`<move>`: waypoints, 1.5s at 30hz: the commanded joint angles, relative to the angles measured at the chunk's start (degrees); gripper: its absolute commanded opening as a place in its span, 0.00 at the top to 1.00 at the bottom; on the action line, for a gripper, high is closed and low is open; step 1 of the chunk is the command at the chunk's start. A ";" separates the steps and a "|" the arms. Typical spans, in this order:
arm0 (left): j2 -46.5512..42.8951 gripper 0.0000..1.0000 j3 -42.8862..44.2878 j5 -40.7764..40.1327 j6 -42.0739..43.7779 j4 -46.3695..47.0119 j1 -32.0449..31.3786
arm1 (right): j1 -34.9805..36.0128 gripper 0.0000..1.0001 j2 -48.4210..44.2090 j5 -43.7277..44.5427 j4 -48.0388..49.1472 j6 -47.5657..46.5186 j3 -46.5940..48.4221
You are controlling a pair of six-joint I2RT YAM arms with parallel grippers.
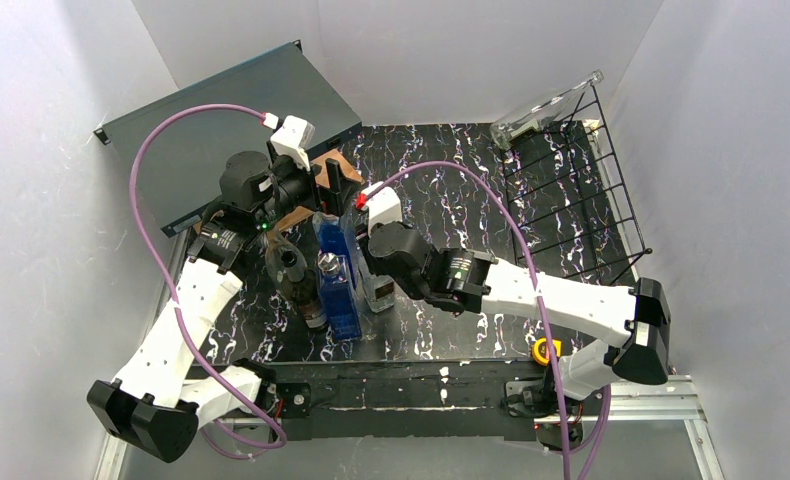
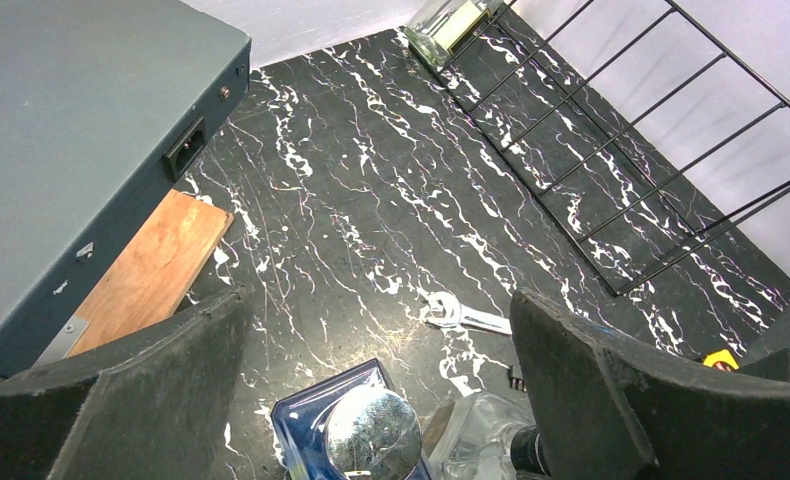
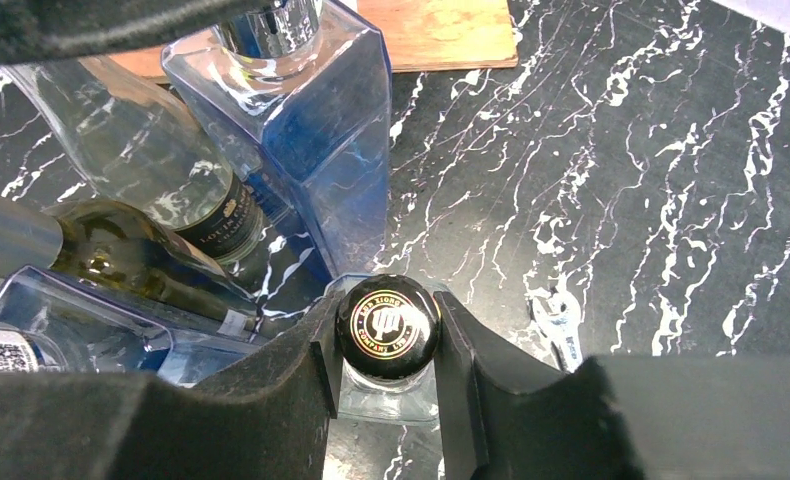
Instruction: Put the wine bottle on the wine rack
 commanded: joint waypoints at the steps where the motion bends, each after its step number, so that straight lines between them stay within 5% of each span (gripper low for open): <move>1: -0.01 0.01 1.32 0.62 -0.05 0.04 -0.31 | -0.27 0.99 -1.87 6.84 3.53 -4.48 4.90; 17: -0.79 0.01 1.34 1.11 -0.41 0.09 -0.35 | -15.88 0.99 0.05 12.20 5.51 -15.36 13.65; 31: -0.20 0.01 1.43 1.54 -0.66 0.13 -1.49 | -37.09 0.99 17.58 8.07 8.41 -23.34 28.64; 45: 0.73 0.01 2.19 0.97 0.01 -1.01 -3.55 | -51.11 0.99 32.23 3.22 2.51 -17.25 49.12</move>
